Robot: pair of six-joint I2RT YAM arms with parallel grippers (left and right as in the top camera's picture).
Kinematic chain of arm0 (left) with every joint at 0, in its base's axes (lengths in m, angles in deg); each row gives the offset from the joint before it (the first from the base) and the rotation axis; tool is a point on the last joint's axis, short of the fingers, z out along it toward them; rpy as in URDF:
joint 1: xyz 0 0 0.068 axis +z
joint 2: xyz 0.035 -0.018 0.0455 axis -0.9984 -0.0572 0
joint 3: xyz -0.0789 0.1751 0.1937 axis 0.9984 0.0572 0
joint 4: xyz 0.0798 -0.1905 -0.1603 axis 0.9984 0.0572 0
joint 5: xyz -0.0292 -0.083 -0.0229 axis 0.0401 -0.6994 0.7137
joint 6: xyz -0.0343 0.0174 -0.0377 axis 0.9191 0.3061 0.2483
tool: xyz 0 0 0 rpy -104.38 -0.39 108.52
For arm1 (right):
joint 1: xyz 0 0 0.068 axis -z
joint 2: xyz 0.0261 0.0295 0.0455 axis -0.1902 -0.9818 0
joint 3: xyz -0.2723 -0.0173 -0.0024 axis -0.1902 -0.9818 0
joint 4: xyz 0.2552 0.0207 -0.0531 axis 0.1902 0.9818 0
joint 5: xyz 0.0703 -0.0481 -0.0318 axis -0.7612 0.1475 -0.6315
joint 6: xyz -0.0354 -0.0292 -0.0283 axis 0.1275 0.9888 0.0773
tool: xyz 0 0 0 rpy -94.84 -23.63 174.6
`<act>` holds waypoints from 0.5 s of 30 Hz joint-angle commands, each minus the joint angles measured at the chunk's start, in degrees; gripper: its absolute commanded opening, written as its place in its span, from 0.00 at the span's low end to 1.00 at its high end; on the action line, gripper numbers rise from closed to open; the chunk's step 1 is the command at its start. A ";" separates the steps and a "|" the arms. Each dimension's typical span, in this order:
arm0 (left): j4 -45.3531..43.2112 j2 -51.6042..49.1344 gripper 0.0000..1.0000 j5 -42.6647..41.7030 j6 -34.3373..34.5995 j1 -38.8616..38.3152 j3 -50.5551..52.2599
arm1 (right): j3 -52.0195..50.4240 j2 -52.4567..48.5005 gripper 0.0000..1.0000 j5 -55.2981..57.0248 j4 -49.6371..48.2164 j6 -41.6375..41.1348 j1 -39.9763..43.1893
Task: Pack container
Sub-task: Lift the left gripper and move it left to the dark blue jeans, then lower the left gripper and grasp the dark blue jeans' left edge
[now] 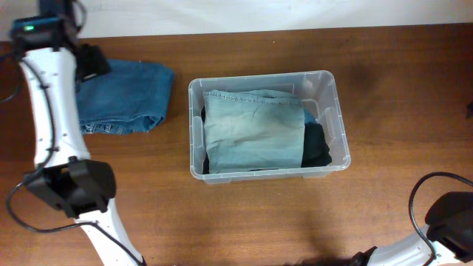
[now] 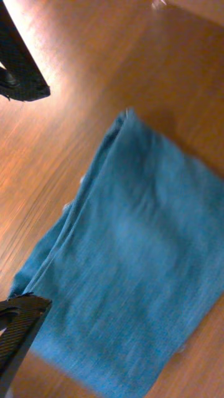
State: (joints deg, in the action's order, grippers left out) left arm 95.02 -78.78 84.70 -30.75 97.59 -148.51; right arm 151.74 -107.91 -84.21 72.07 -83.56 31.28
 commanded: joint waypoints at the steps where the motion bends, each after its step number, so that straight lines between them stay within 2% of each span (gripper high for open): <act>1: 0.00 0.55 0.99 -3.87 -0.07 3.93 0.31 | -0.04 1.25 0.98 0.13 0.28 0.17 0.17; 5: -0.70 0.55 0.99 -10.75 -1.09 5.79 1.97 | -0.04 1.22 0.98 0.13 0.28 0.17 0.17; 10: -4.98 0.42 0.99 -15.50 -9.99 5.64 4.68 | -0.04 1.25 0.98 0.13 0.28 0.17 0.17; 15: -8.74 0.33 0.99 -16.79 -10.34 5.64 9.01 | -0.04 1.25 0.99 0.13 0.28 0.17 0.17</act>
State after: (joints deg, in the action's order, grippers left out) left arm 87.61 -78.78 70.74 -38.14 103.17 -142.19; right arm 151.74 -107.91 -84.21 72.07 -83.56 31.28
